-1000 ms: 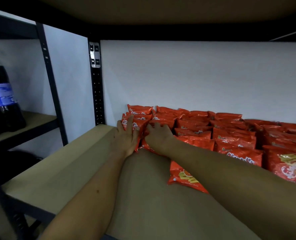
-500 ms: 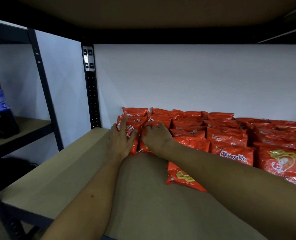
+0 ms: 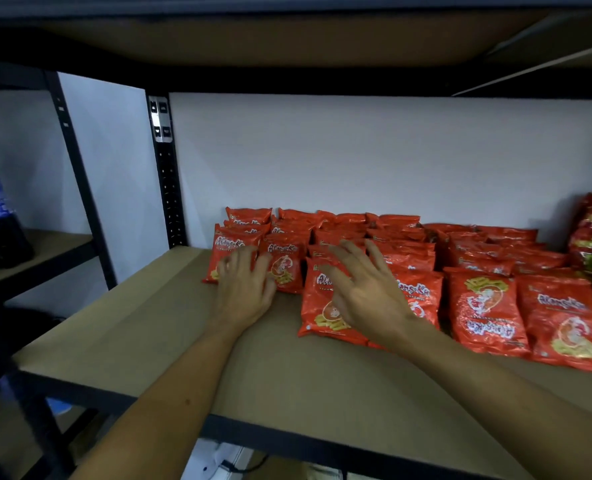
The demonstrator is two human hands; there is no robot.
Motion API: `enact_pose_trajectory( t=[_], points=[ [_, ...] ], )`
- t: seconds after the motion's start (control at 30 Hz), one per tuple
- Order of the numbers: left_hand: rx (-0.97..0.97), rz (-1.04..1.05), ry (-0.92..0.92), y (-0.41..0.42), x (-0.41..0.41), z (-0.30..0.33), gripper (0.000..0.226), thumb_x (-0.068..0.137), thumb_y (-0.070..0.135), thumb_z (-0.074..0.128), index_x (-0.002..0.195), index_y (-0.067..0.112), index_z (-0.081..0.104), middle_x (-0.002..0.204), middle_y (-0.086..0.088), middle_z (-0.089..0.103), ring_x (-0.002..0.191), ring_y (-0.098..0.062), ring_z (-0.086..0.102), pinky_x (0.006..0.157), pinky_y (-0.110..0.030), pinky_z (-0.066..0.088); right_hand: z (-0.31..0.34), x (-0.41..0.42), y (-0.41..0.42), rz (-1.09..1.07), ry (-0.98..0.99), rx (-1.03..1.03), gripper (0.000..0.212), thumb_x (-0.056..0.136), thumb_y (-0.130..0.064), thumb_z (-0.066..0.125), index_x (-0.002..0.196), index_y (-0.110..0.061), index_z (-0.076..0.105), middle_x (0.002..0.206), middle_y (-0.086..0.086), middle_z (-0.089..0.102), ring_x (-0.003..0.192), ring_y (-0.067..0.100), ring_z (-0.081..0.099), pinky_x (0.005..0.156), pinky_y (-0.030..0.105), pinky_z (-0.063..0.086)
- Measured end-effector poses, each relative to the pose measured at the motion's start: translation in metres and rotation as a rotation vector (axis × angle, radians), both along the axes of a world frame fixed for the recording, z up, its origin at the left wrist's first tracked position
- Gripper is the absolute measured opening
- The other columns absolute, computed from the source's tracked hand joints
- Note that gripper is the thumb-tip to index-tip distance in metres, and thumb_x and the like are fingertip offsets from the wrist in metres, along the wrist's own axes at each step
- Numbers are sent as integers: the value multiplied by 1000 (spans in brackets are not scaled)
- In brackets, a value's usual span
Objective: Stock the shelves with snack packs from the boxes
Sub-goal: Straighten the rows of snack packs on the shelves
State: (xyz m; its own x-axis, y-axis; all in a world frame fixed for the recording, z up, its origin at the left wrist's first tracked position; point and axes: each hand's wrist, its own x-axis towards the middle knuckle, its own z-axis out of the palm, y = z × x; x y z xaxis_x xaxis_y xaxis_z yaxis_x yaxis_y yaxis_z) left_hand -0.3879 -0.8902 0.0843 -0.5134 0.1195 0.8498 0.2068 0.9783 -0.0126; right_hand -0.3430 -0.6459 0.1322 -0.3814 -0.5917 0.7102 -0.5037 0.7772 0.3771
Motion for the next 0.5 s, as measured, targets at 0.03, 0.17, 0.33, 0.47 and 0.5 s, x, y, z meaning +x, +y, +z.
enact_pose_trajectory(
  t=[0.03,0.17,0.33,0.47,0.5],
  points=[
    [-28,-30,-23,10,7,-1,33,83,31,49,107,12,61,112,-13,56,99,-29,50,79,-42,40,-2,1,11,-24,-23,-19,41,75,-13,67,116,-11,66,130,17,59,128,36,50,107,60,36],
    [113,-176,-220,43,27,-13,32,85,31,42,98,10,62,93,-9,59,83,-25,57,69,-39,48,17,5,29,-58,-148,-130,40,73,-7,67,113,-11,67,112,13,67,105,35,62,88,48,49],
    [277,-156,-303,57,49,-15,10,84,20,64,91,12,64,91,-8,61,82,-24,59,70,-37,50,61,-17,21,-84,-495,-137,31,87,-20,56,116,-13,63,108,12,68,98,33,63,80,43,54],
    [230,-109,-341,54,45,-10,30,81,24,72,107,11,64,105,-14,62,96,-30,59,80,-40,52,78,-59,-1,-86,-670,-111,22,85,-20,54,102,-13,66,103,8,66,92,27,62,76,44,55],
    [201,-104,-362,53,40,-8,37,80,27,73,113,11,63,110,-15,61,100,-32,58,83,-42,52,81,-70,-8,-99,-688,-91,18,85,-19,54,99,-13,65,102,7,65,89,26,61,75,43,56]
  ],
)
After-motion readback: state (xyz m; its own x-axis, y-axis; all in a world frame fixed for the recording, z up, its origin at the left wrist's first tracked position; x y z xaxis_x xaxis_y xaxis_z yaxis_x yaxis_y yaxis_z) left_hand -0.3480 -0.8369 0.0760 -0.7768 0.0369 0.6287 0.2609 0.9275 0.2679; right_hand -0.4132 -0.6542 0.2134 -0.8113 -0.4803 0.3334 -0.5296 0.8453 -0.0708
